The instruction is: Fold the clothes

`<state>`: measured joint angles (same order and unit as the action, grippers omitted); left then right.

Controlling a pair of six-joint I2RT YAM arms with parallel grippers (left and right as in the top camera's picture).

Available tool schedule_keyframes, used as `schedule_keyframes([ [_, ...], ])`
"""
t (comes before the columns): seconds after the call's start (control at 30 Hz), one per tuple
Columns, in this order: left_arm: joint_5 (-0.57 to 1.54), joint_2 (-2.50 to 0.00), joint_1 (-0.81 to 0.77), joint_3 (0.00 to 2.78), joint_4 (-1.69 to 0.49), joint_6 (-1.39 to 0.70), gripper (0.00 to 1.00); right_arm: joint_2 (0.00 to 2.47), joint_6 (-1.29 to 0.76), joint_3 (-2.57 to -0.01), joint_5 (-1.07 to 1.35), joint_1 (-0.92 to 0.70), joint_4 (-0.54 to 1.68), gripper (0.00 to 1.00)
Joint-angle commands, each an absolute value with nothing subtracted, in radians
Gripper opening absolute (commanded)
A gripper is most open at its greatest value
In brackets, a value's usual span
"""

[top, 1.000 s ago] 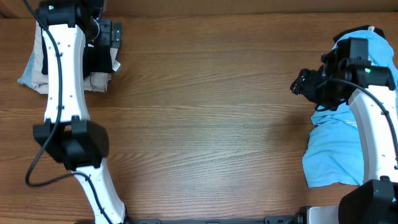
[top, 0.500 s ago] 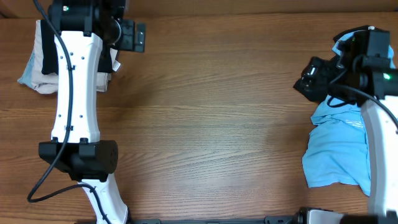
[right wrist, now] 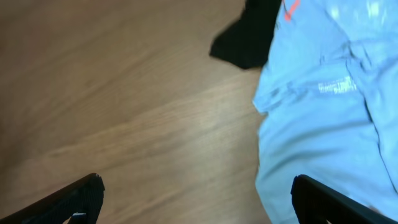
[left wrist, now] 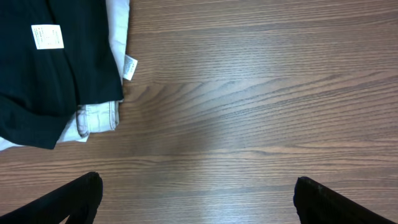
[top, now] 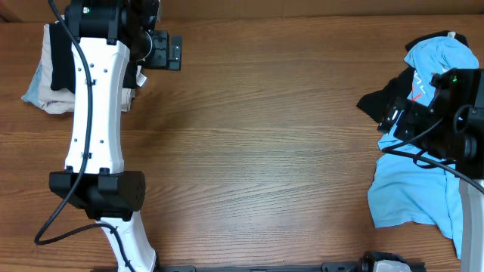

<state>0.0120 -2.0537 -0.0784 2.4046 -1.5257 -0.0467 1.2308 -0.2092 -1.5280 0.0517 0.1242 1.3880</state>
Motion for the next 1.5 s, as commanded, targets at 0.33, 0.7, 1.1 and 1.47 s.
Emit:
schedule_keyframes([
  [0.33, 0.019, -2.035, -0.079, 2.410, -1.522, -0.060, 1.00, 1.237, -0.208, -1.544, 0.046, 0.125, 1.405, 1.00],
  [0.7, 0.019, -2.035, -0.079, 2.410, -1.522, -0.060, 1.00, 1.242, -0.208, -1.544, -0.024, 0.125, 1.411, 1.00],
  [1.1, 0.019, -2.035, -0.079, 2.410, -1.522, -0.060, 1.00, 0.934, -0.200, -1.125, -0.027, -0.022, 0.653, 1.00],
  [1.47, 0.019, -2.035, -0.079, 2.410, -1.522, -0.060, 1.00, 0.463, -0.209, -0.341, 0.085, -0.041, -0.003, 1.00],
])
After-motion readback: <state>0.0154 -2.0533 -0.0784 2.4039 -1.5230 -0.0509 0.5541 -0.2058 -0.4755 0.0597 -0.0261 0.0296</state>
